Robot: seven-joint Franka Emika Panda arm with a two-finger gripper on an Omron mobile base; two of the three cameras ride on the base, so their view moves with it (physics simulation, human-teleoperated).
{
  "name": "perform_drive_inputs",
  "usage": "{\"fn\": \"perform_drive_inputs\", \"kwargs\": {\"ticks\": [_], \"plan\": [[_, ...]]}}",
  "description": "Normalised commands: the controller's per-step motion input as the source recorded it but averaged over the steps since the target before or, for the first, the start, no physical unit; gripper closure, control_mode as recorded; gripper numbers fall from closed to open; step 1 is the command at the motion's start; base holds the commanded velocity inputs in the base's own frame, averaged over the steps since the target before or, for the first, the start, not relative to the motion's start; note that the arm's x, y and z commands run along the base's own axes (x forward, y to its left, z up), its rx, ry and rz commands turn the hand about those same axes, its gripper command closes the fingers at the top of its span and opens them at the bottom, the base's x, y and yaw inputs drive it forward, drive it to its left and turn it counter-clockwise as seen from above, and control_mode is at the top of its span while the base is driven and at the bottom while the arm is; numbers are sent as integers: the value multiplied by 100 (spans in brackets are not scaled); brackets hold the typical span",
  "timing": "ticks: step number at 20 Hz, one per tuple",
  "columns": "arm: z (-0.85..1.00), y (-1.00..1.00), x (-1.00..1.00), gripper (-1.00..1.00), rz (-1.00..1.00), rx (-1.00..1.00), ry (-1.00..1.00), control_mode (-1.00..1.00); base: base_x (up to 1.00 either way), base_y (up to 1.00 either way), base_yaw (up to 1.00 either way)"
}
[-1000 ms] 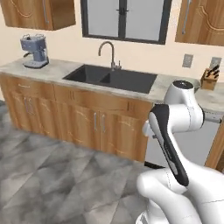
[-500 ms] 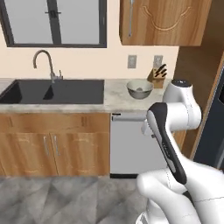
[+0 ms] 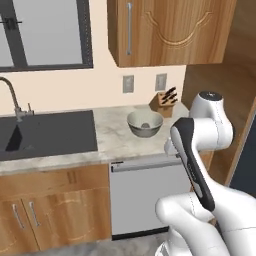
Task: Take the eggplant, chicken drumstick, and garlic from the freezer and place them in the bowl on the counter.
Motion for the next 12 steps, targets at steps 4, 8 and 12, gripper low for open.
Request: {"fn": "perform_drive_inputs", "kwargs": {"ticks": [4,8,12], "plan": [[0,0,0,100,0,0,0,100,70,12,-31],[0,0,0,100,0,0,0,100,54,20,-30],[0,0,0,100,0,0,0,100,52,25,4]]}}
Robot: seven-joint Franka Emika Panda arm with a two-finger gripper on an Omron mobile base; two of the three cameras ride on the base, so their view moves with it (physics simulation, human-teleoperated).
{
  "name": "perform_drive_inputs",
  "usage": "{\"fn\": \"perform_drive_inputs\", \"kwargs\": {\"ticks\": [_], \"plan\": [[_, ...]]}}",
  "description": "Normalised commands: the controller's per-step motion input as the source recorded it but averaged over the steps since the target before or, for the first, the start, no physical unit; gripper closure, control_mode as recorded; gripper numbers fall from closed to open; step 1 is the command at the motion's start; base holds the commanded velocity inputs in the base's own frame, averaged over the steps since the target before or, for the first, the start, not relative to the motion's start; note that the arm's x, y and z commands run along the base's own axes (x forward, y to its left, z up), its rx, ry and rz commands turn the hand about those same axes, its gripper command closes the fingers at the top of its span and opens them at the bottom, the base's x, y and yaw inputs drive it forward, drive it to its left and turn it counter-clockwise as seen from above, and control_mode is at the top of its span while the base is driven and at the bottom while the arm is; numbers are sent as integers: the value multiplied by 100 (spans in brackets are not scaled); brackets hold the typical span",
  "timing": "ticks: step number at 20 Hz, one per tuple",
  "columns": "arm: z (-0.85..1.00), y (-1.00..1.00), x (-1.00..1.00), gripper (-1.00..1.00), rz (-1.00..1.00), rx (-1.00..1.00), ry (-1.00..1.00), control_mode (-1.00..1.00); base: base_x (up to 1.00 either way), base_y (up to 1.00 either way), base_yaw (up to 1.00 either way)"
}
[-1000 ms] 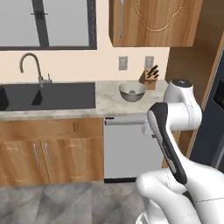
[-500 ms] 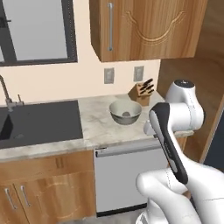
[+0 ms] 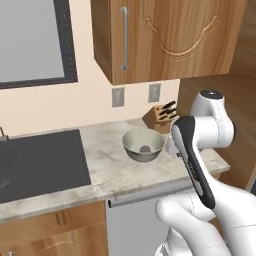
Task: Take the eggplant, chicken drumstick, and garlic from the freezer and place them in the bowl on the counter.
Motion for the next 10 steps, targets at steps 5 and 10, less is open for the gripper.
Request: {"fn": "perform_drive_inputs", "kwargs": {"ticks": [5,10], "plan": [[0,0,0,100,0,0,0,100,32,4,34],[0,0,0,100,0,0,0,100,38,10,10]]}}
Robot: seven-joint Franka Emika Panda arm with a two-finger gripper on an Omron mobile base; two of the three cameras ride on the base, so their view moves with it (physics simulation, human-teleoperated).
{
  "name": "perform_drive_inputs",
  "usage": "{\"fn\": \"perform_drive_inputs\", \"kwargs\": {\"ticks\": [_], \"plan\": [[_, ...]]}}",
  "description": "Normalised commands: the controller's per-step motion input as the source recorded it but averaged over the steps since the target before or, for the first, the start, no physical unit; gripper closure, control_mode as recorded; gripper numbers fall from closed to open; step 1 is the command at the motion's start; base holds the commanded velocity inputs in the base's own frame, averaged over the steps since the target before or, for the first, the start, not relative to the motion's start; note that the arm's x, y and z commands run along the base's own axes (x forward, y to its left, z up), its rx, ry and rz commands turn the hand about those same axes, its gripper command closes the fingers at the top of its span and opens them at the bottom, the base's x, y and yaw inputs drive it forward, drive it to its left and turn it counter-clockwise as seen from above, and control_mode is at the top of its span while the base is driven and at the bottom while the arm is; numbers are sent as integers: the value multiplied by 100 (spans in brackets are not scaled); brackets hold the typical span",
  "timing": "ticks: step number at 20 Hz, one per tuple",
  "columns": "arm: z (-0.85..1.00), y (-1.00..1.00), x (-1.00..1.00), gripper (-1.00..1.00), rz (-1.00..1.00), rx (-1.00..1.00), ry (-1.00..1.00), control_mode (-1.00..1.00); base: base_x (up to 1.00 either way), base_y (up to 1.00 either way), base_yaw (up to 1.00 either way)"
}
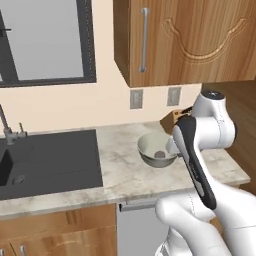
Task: Take the eggplant, chicken drumstick, and garlic from the freezer and place them in the bowl on the counter.
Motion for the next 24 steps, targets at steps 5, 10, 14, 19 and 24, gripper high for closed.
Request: {"fn": "perform_drive_inputs", "kwargs": {"ticks": [5,10,14,19,24], "plan": [[0,0,0,100,0,0,0,100,50,0,0],[-2,0,26,100,0,0,3,-100,27,0,0],[-44,3,92,100,0,0,13,-100,0,0,0],[-65,6,80,100,0,0,22,-100,0,0,0],[-55,0,40,100,0,0,10,-100,0,0,0]]}}
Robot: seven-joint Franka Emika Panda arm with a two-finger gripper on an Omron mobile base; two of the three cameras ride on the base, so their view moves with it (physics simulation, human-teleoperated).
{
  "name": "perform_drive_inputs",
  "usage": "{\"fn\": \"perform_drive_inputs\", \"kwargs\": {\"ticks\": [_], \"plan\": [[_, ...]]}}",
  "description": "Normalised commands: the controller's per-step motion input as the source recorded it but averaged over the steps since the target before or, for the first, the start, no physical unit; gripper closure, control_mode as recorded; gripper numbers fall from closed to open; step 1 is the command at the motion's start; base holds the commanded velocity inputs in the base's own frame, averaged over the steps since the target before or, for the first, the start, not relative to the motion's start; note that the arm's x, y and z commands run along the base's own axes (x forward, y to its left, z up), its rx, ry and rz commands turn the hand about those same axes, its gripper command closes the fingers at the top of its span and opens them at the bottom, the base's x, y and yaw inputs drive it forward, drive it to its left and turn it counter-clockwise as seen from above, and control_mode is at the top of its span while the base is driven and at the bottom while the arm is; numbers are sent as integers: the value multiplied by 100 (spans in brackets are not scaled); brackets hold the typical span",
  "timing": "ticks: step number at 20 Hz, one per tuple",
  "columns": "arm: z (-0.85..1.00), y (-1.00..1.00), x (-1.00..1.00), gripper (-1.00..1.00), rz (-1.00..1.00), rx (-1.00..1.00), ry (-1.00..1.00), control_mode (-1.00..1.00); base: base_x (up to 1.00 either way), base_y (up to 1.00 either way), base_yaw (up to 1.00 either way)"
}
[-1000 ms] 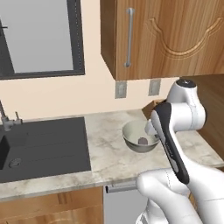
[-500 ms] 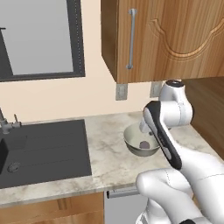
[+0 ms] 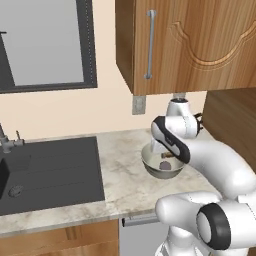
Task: Take the eggplant, chicken drumstick, and garlic from the freezer and place them in the bowl on the counter.
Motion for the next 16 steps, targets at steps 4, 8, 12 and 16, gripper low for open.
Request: {"fn": "perform_drive_inputs", "kwargs": {"ticks": [4,8,12,16], "plan": [[-21,-1,18,100,0,0,0,-100,0,0,0],[-13,-3,-4,100,0,0,0,-100,0,0,0],[-28,0,-1,100,0,0,-2,-100,0,0,0],[-25,0,0,-100,0,0,-6,-100,0,0,0]]}}
